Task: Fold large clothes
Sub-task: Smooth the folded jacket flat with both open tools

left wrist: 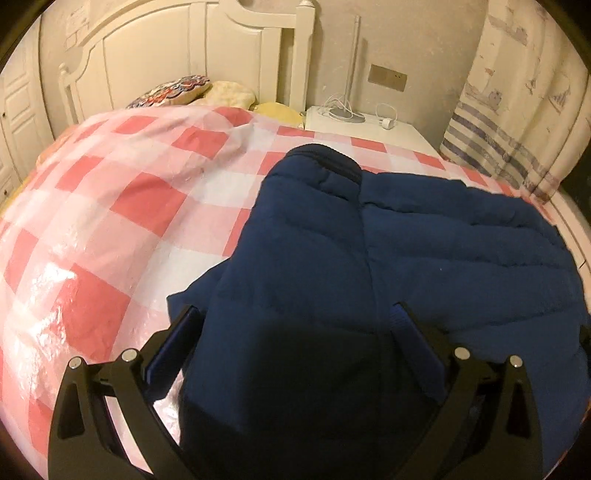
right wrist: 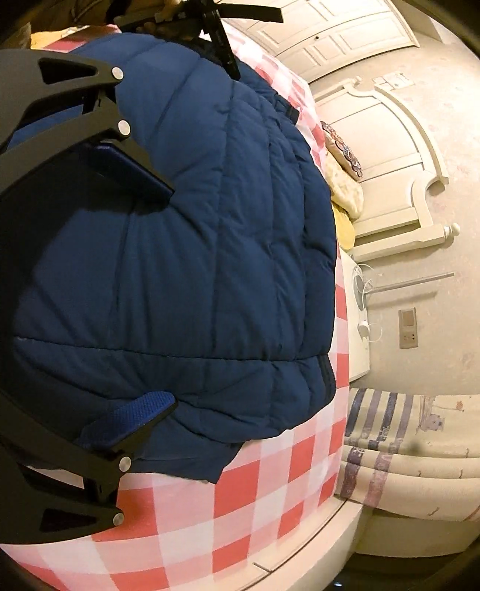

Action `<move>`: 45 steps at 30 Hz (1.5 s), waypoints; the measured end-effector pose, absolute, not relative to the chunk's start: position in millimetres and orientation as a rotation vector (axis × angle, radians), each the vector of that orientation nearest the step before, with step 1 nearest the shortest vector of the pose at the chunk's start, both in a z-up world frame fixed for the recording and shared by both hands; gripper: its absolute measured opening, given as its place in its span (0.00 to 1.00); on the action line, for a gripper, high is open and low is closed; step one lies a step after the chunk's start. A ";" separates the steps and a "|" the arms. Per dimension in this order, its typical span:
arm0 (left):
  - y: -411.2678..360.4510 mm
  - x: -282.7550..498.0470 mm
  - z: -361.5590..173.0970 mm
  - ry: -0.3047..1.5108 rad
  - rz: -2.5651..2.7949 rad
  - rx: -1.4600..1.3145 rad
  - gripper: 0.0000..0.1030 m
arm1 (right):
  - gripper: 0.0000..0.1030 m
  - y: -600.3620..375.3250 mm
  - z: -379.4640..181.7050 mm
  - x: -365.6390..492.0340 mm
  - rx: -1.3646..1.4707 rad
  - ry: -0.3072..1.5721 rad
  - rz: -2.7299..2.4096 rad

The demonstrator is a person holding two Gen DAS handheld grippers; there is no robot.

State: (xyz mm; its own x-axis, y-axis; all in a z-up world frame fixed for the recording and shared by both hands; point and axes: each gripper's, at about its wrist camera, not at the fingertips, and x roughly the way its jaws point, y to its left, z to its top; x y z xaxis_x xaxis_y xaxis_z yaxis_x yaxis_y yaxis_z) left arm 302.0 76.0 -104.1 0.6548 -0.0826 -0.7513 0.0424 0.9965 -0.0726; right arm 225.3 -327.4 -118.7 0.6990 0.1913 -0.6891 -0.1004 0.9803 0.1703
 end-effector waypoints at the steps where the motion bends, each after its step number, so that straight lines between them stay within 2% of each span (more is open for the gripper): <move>1: 76.2 295.1 -98.7 0.836 -0.037 -0.050 0.98 | 0.95 -327.6 -114.9 221.2 0.127 0.794 0.126; 4: 67.3 260.8 -72.5 0.736 -0.042 -0.070 0.97 | 0.95 -314.3 -94.8 195.1 0.151 0.750 0.092; 8: 13.9 210.2 -46.2 0.645 -0.163 0.024 0.98 | 0.95 -265.3 -79.5 160.8 0.056 0.686 0.205; 11: -34.9 194.6 -64.9 0.679 -0.192 0.174 0.98 | 0.95 -217.9 -97.0 151.9 -0.085 0.723 0.263; 13: -53.3 197.1 -99.5 0.747 -0.158 0.240 0.98 | 0.96 -198.6 -120.5 152.5 -0.179 0.743 0.204; 14: -53.8 193.0 -110.3 0.695 -0.149 0.242 0.98 | 0.96 -195.0 -125.7 151.1 -0.216 0.726 0.191; 23: -32.1 161.8 -119.1 0.743 -0.153 0.226 0.98 | 0.95 -209.1 -121.1 152.2 -0.203 0.758 0.212; 27: -8.3 150.0 -111.1 0.739 -0.115 0.216 0.98 | 0.95 -257.7 -105.1 146.0 -0.087 0.711 0.083; 31: 13.4 151.2 -113.8 0.732 -0.104 0.174 0.98 | 0.96 -318.6 -124.9 150.5 0.108 0.747 0.043; 40: 10.3 160.0 -112.7 0.726 -0.098 0.188 0.98 | 0.95 -317.5 -116.9 155.9 0.093 0.831 0.011; 43: 9.9 161.3 -113.5 0.726 -0.094 0.191 0.98 | 0.95 -309.2 -96.6 139.4 0.111 0.689 -0.014; 45: 8.6 161.2 -114.1 0.726 -0.091 0.195 0.98 | 0.95 -296.7 -91.0 138.1 0.074 0.662 0.022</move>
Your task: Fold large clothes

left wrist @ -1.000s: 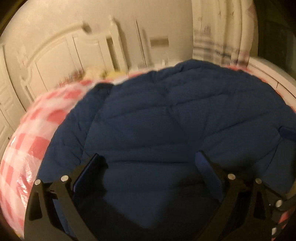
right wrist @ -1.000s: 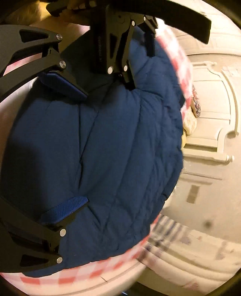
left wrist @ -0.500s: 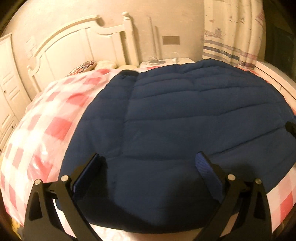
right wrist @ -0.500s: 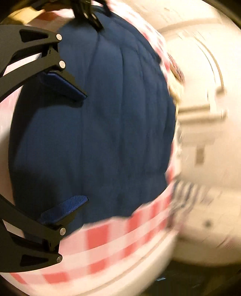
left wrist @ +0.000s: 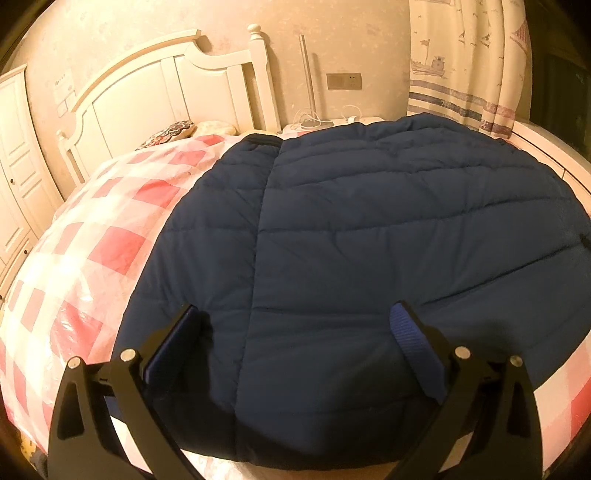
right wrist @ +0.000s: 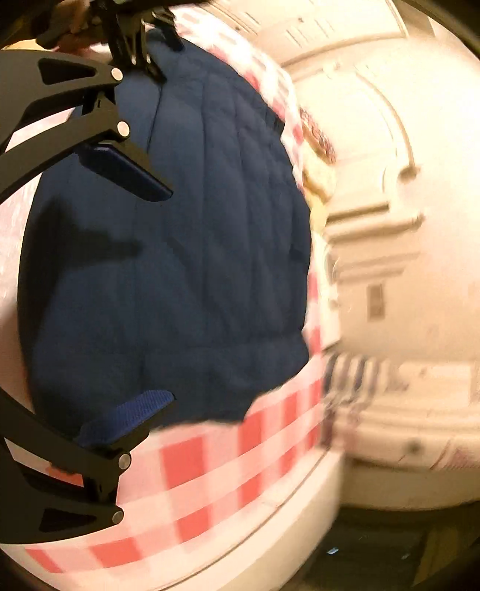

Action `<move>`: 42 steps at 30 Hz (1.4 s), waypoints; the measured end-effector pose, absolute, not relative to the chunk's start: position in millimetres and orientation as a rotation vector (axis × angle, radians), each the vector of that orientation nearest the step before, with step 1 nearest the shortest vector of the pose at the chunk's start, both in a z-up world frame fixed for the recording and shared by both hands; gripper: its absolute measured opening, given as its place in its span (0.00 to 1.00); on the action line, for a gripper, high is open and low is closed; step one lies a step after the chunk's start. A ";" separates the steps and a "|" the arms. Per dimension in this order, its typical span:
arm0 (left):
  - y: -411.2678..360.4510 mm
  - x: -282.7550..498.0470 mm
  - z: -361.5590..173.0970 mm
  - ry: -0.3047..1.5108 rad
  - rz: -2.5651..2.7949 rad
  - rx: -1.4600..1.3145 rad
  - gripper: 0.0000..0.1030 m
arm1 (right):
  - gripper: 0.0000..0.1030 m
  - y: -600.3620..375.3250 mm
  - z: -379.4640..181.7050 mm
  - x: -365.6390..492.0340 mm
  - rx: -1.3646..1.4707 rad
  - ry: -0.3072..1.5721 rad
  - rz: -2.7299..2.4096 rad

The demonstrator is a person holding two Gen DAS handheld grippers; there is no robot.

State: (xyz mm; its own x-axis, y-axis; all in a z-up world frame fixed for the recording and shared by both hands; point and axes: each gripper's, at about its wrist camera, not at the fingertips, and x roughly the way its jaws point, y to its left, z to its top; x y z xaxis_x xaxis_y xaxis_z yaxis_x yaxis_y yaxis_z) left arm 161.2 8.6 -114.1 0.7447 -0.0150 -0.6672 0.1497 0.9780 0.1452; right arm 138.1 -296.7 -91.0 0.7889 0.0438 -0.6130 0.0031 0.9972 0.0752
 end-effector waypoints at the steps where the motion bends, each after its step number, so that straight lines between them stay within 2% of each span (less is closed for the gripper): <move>1: 8.4 161.5 -114.2 0.727 -0.091 0.195 0.98 | 0.95 -289.4 -95.2 143.2 0.027 0.692 0.017; 3: 8.2 161.3 -114.0 0.726 -0.092 0.192 0.98 | 0.96 -285.3 -119.9 160.1 -0.020 0.791 0.008; 7: 6.9 161.5 -112.9 0.735 -0.091 0.195 0.98 | 0.96 -296.2 -125.5 164.3 0.026 0.822 0.051; 10: 12.2 163.9 -96.2 0.750 -0.137 0.135 0.98 | 0.95 -299.8 -111.3 165.4 0.025 0.819 0.033; 13: 14.8 179.8 -53.9 0.636 -0.130 0.095 0.98 | 0.95 -293.5 -83.4 181.5 0.013 0.738 0.063; 18: -19.3 270.1 -19.6 0.641 -0.094 0.187 0.98 | 0.95 -255.6 -54.7 255.8 -0.037 0.714 0.130; 19: -26.4 289.9 -20.0 0.651 -0.086 0.203 0.98 | 0.95 -247.4 -54.7 281.3 -0.025 0.747 0.142; 21: -38.4 324.6 -27.6 0.683 -0.062 0.236 0.98 | 0.89 -234.1 -55.4 310.7 -0.007 0.776 0.169; 23: -44.1 350.9 -41.8 0.723 -0.025 0.265 0.98 | 0.74 -224.4 -58.8 333.5 -0.005 0.795 0.190; 26: -46.5 375.5 -65.1 0.770 0.014 0.304 0.98 | 0.68 -214.2 -75.5 365.9 -0.012 0.855 0.177; 29: -28.3 393.1 -98.9 0.855 0.002 0.251 0.98 | 0.68 -220.4 -96.6 383.7 0.004 0.899 0.175; 32: -8.4 400.5 -103.8 0.893 -0.053 0.106 0.98 | 0.69 -229.9 -103.8 384.7 0.059 0.892 0.176; 37: -8.5 397.9 -108.4 0.880 -0.052 0.102 0.98 | 0.65 -257.7 -90.0 372.5 0.187 0.816 0.153; 40: -10.8 396.9 -108.6 0.882 -0.054 0.094 0.98 | 0.69 -310.7 -80.9 359.6 0.231 0.758 -0.152; 42: -11.2 396.8 -109.3 0.882 -0.056 0.088 0.98 | 0.73 -340.1 -94.0 362.3 0.269 0.817 -0.209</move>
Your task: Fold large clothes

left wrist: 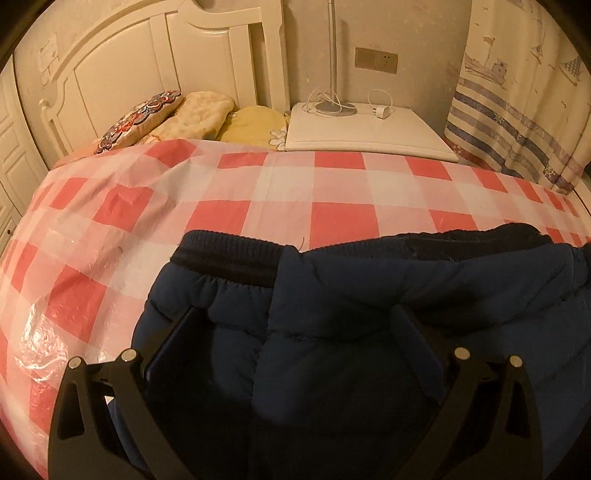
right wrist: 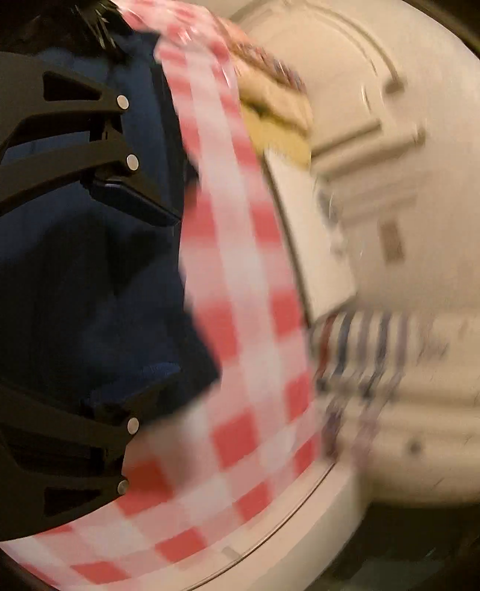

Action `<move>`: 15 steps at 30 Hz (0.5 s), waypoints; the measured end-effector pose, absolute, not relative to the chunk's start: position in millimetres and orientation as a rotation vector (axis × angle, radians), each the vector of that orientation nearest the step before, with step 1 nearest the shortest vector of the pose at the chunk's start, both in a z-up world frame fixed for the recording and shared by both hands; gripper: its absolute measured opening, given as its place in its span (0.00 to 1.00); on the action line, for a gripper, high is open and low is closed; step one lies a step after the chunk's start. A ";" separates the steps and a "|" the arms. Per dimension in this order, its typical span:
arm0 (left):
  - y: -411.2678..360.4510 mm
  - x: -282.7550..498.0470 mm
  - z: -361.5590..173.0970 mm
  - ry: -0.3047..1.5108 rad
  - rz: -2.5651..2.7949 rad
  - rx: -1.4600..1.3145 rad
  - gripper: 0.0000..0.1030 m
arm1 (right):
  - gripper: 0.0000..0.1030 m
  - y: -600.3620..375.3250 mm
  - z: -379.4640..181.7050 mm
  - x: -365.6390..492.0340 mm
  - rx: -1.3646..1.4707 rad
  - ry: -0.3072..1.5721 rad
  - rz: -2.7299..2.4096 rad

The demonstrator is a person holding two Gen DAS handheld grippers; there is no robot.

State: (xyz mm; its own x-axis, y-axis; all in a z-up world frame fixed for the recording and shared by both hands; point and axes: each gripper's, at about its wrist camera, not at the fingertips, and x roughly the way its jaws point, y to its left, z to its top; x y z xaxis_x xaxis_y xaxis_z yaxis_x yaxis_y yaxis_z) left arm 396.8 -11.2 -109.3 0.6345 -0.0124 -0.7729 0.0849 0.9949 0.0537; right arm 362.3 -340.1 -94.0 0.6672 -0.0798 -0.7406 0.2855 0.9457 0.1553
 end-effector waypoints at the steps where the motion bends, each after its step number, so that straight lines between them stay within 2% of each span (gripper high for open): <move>1: -11.0 396.9 -109.5 0.881 -0.057 0.083 0.98 | 0.81 -352.9 -106.2 366.7 0.307 0.861 -0.189; 2: -9.6 397.9 -109.8 0.880 -0.058 0.079 0.98 | 0.86 -361.7 -113.3 368.8 0.364 0.876 -0.155; 9: -7.5 397.2 -109.0 0.873 -0.054 0.075 0.98 | 0.92 -370.2 -110.6 352.8 0.465 0.876 0.024; 15: -6.0 396.8 -108.1 0.873 -0.058 0.070 0.98 | 0.92 -380.1 -62.5 197.1 0.581 0.675 0.236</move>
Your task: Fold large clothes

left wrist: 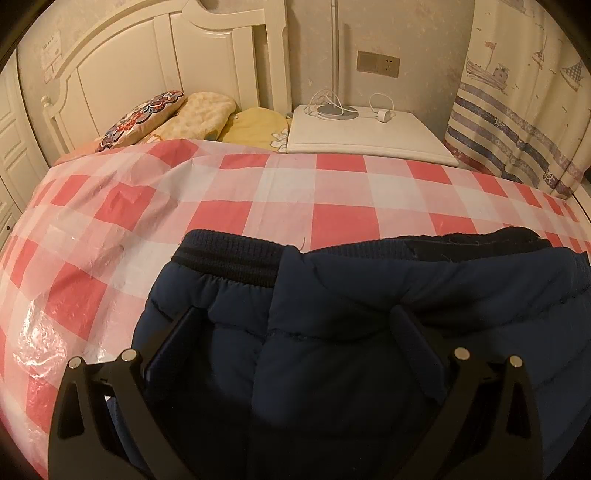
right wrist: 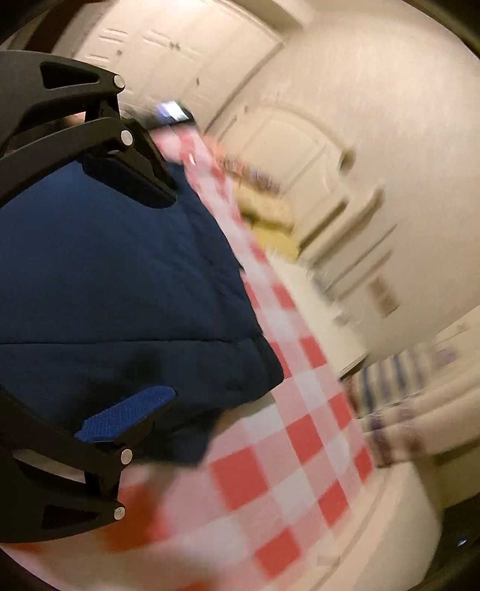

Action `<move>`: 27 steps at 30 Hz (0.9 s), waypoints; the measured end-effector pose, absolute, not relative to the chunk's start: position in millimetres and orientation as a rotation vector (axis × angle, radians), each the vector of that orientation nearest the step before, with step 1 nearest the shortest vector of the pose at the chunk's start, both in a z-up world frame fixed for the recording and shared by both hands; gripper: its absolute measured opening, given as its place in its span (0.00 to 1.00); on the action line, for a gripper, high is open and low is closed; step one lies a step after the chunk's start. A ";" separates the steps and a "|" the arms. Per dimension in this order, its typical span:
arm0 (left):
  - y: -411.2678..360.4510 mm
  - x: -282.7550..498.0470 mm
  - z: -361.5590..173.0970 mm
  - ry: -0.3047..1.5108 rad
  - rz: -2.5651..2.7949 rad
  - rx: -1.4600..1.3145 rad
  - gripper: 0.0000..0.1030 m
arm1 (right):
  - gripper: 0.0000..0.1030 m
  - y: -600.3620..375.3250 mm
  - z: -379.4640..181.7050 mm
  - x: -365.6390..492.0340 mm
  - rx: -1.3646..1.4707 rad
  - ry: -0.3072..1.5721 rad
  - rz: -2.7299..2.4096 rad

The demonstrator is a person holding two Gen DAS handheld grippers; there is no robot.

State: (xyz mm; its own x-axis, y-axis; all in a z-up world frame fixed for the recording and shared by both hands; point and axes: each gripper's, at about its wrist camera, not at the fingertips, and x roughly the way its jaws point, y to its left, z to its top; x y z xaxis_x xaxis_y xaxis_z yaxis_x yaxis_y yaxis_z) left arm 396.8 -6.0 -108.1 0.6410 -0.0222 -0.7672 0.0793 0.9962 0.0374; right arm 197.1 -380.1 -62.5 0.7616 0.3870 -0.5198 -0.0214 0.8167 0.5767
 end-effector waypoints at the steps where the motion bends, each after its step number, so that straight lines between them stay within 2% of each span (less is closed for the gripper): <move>1: -5.7 396.6 -108.0 0.872 -0.057 0.071 0.98 | 0.92 -378.8 -62.1 165.2 0.554 0.668 0.229; 7: -6.8 394.7 -107.5 0.865 -0.045 0.087 0.98 | 0.92 -382.9 -119.2 52.4 0.746 0.745 0.229; 10: -6.1 393.8 -107.0 0.864 -0.043 0.087 0.98 | 0.86 -371.1 -148.2 38.9 0.798 0.771 0.261; 16: -3.5 395.8 -107.7 0.872 -0.053 0.064 0.98 | 0.86 -333.4 -140.4 90.4 0.683 0.772 0.270; 19: -2.3 396.1 -109.0 0.876 -0.053 0.058 0.98 | 0.96 -315.0 -132.8 134.4 0.699 0.752 0.209; 20: -1.3 396.1 -108.9 0.874 -0.049 0.056 0.98 | 0.96 -311.7 -132.8 146.6 0.712 0.743 0.180; 24: 3.8 397.7 -109.7 0.872 0.002 0.040 0.98 | 0.96 -298.5 -128.3 178.4 0.755 0.595 0.106; 26: 7.2 398.0 -109.9 0.872 0.016 0.027 0.98 | 0.77 -298.9 -129.3 184.4 0.792 0.557 0.118; 27: 8.2 398.1 -110.0 0.871 0.019 0.022 0.98 | 0.71 -303.4 -130.4 183.2 0.827 0.538 0.129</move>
State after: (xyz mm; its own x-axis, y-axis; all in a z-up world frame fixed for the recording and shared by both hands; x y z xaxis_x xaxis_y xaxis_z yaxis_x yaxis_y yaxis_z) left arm 398.1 8.2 -110.0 0.6437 0.0259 -0.7649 -0.0076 0.9996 0.0274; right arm 183.2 -303.4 -130.4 0.8591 0.3135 -0.4046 0.0961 0.6776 0.7291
